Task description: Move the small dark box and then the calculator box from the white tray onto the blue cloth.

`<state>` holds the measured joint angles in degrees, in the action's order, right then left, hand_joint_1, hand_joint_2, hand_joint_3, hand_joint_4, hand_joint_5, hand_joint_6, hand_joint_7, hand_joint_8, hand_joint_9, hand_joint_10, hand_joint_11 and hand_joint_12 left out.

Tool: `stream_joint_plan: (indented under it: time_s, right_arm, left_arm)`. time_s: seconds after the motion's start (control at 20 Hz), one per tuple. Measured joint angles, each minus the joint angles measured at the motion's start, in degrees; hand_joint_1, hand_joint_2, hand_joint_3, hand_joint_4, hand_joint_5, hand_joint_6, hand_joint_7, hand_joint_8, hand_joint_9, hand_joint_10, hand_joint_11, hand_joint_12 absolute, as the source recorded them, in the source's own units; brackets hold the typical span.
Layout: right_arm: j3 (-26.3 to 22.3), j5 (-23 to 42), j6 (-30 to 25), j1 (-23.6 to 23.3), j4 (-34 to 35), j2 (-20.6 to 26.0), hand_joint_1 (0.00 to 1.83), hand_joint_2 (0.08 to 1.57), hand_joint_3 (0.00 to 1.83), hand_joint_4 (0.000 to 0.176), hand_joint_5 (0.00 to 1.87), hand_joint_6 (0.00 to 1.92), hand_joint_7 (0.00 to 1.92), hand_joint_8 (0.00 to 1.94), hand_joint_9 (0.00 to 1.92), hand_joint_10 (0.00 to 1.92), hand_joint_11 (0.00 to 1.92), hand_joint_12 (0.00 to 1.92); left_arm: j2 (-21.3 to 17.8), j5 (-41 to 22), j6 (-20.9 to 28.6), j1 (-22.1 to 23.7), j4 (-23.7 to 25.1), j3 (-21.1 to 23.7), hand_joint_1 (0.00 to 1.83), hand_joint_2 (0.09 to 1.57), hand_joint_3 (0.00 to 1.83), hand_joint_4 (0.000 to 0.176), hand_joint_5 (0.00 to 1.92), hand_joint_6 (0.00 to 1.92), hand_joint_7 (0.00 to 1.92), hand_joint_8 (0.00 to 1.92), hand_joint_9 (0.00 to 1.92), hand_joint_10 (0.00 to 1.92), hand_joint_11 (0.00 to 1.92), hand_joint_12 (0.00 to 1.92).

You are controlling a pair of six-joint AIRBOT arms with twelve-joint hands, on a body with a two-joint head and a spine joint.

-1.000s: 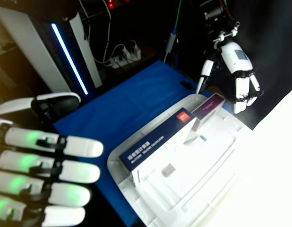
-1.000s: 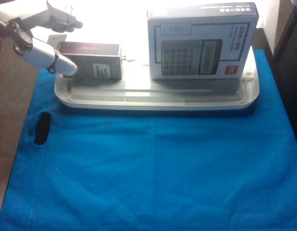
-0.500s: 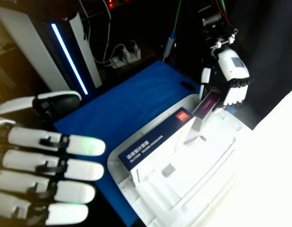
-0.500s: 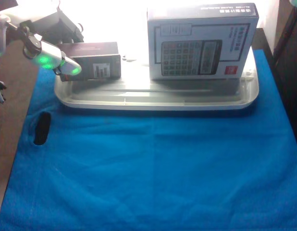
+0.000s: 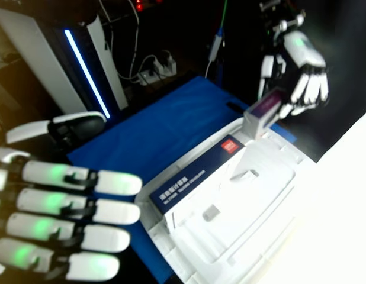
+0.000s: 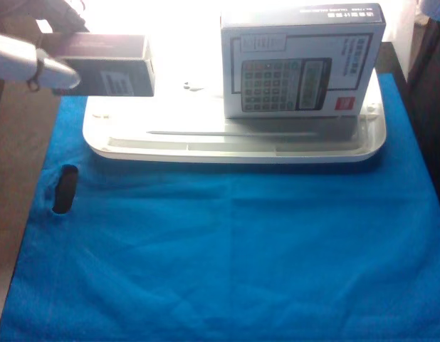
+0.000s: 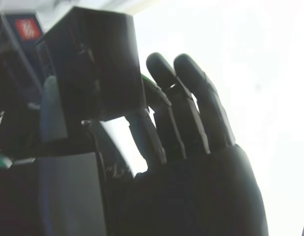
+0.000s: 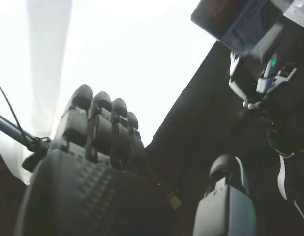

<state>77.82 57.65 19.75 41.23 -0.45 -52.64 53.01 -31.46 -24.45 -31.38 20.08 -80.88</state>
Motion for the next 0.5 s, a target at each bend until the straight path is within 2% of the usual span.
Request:
stream_joint_plan:
  time_s: [0.05,0.1,0.15,0.2,0.25,0.3,0.35,0.45,0.5]
  right_arm:
    - [0.00,0.04,-0.04,0.00,-0.02,-0.02,0.36,0.91,0.01,0.000,0.20,0.01,0.29,0.01,0.21,0.01,0.02,0.35]
    - [0.00,0.00,-0.02,0.00,0.00,-0.02,0.36,0.93,0.01,0.000,0.18,0.00,0.28,0.00,0.20,0.00,0.01,0.35]
    - [0.04,-0.02,-0.02,0.00,0.11,-0.02,0.35,0.94,0.02,0.000,0.17,0.00,0.28,0.00,0.21,0.00,0.03,0.36]
    - [0.04,-0.02,-0.02,0.00,0.26,-0.02,0.37,0.95,0.02,0.000,0.16,0.00,0.28,0.00,0.21,0.00,0.05,0.37]
    - [0.04,-0.04,-0.11,0.00,0.28,-0.02,0.37,0.94,0.01,0.000,0.17,0.00,0.29,0.01,0.21,0.00,0.06,0.37]
    - [0.04,0.00,-0.17,0.00,0.28,-0.15,0.37,0.94,0.01,0.000,0.17,0.00,0.28,0.00,0.21,0.00,0.06,0.36]
    - [0.04,-0.02,-0.24,0.00,0.20,-0.33,0.36,0.94,0.01,0.000,0.16,0.00,0.28,0.00,0.20,0.00,0.06,0.36]
    - [0.04,-0.07,-0.33,0.00,0.15,-0.37,0.34,0.93,0.00,0.000,0.19,0.01,0.28,0.01,0.21,0.01,0.09,0.38]
    - [0.04,-0.04,-0.39,0.00,0.31,-0.37,0.35,0.91,0.00,0.007,0.20,0.01,0.29,0.01,0.22,0.01,0.10,0.39]
  left_arm:
    - [-1.53,-2.01,0.04,0.00,1.05,1.55,1.07,1.13,0.00,0.000,0.96,1.01,0.61,1.14,0.29,1.77,0.11,1.92]
    - [-2.80,-4.15,0.04,0.00,1.97,2.97,1.09,1.11,0.00,0.000,1.00,0.95,0.62,1.26,0.34,1.84,0.18,1.92]
    - [-3.63,-5.44,0.02,0.00,2.97,4.04,1.06,1.09,0.00,0.093,1.03,0.89,0.63,1.15,0.31,1.79,0.14,1.92]
    - [-4.39,-6.51,0.11,0.00,4.46,5.40,1.05,1.10,0.00,0.101,1.02,0.91,0.69,0.99,0.35,1.75,0.17,1.92]
    - [-4.83,-7.06,0.07,0.00,5.73,6.49,1.20,1.15,0.00,0.000,1.09,0.64,0.73,1.39,0.40,1.76,0.25,1.92]
    - [-5.42,-7.78,0.09,0.00,6.78,7.65,1.13,1.08,0.00,0.000,1.10,0.74,0.73,1.15,0.43,1.75,0.30,1.92]
    - [-5.92,-8.90,0.13,0.00,8.02,8.52,1.11,1.07,0.00,0.020,1.11,0.76,0.76,1.05,0.44,1.74,0.33,1.92]
    - [-6.93,-9.62,0.17,0.00,9.16,9.90,1.09,1.07,0.00,0.078,1.10,0.78,0.69,1.12,0.42,1.72,0.34,1.92]
    - [-7.63,-9.90,0.11,-0.20,10.38,10.88,1.09,1.06,0.00,0.070,1.11,0.76,0.72,1.13,0.45,1.72,0.37,1.92]
